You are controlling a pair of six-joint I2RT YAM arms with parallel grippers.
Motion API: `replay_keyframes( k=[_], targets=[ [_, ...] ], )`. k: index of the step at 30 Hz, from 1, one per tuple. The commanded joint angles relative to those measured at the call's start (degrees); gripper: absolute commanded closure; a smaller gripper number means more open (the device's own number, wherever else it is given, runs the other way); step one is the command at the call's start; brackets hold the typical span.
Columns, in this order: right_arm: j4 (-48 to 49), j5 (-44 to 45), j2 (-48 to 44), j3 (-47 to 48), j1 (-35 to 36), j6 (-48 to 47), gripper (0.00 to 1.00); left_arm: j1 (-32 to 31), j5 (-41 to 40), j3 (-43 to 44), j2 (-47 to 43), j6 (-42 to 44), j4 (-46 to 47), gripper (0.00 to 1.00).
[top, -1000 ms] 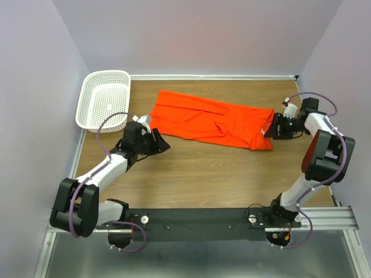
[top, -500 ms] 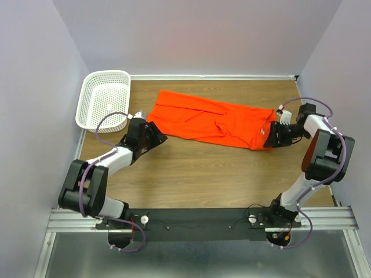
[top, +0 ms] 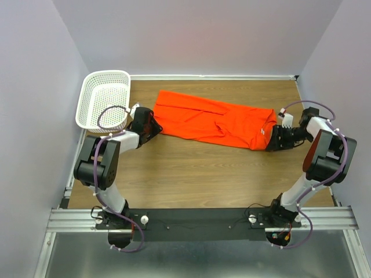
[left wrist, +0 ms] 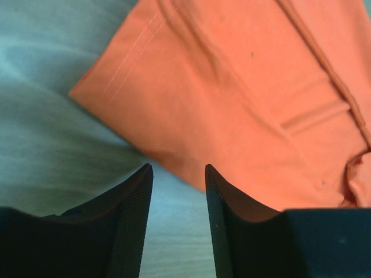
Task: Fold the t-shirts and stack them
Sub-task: Fold the tshirt
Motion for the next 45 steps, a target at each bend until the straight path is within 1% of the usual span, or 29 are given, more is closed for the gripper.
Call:
replay_keyframes(
  k=[1,3,8,12,13,15,24,27,30,31,32,34,38,45],
  targets=[
    [-2.0,-2.66,-1.47,0.02,-0.83,-1.84,0.39,0.11,-4.09,5.36,3.39,-1.9,-5.95,0.55],
    [-2.35,-3.36,-1.3,0.55,-0.83,-1.93,0.39,0.11,-4.26,8.01,5.24,-2.34,-8.52,0.55],
    [-3.41,-3.98,-1.56,1.16,-0.83,-2.63,0.39,0.11,-4.35,9.5,6.21,-2.61,-9.32,0.56],
    [-4.37,-3.8,-2.09,1.69,-0.92,-3.33,0.39,0.11,-3.65,10.82,7.18,-2.52,-13.0,0.56],
    [-4.72,-3.63,-2.35,2.04,-0.92,-3.6,0.39,0.11,-3.3,11.52,7.79,-2.61,-14.84,0.58],
    [-5.16,-3.89,-2.62,2.39,-0.92,-3.77,0.39,0.11,-3.47,12.23,8.23,-2.78,-17.57,0.58],
    [-5.69,-4.24,-2.09,1.87,-0.92,-4.74,0.39,1.6,-4.0,11.97,7.27,-2.17,-18.02,0.57],
    [-5.69,-3.98,-1.48,1.87,-0.92,-4.92,0.39,1.78,-4.0,13.28,8.67,-1.38,-19.07,0.57],
    [-5.78,-3.98,-1.04,2.22,-0.92,-4.83,0.39,1.78,-3.47,15.83,10.95,0.64,-21.27,0.6],
    [-5.69,-3.89,-0.95,2.22,-0.92,-4.74,0.39,1.87,-3.3,16.53,11.39,1.34,-21.62,0.64],
    [-5.69,-3.8,-0.86,2.31,-0.92,-4.65,0.39,1.87,-3.12,16.8,11.57,1.61,-21.63,0.65],
    [-5.61,-3.02,-0.42,2.48,-0.92,-4.56,0.39,1.95,-2.77,17.33,12.1,2.14,-22.15,0.69],
    [-5.69,-2.4,0.19,2.4,-0.92,-4.48,0.46,2.39,-2.51,17.77,12.37,2.4,-22.24,0.69],
    [-5.43,-2.48,2.57,5.2,-0.92,-3.86,0.49,2.66,-1.98,18.21,12.8,2.67,-22.33,0.69]
  ],
)
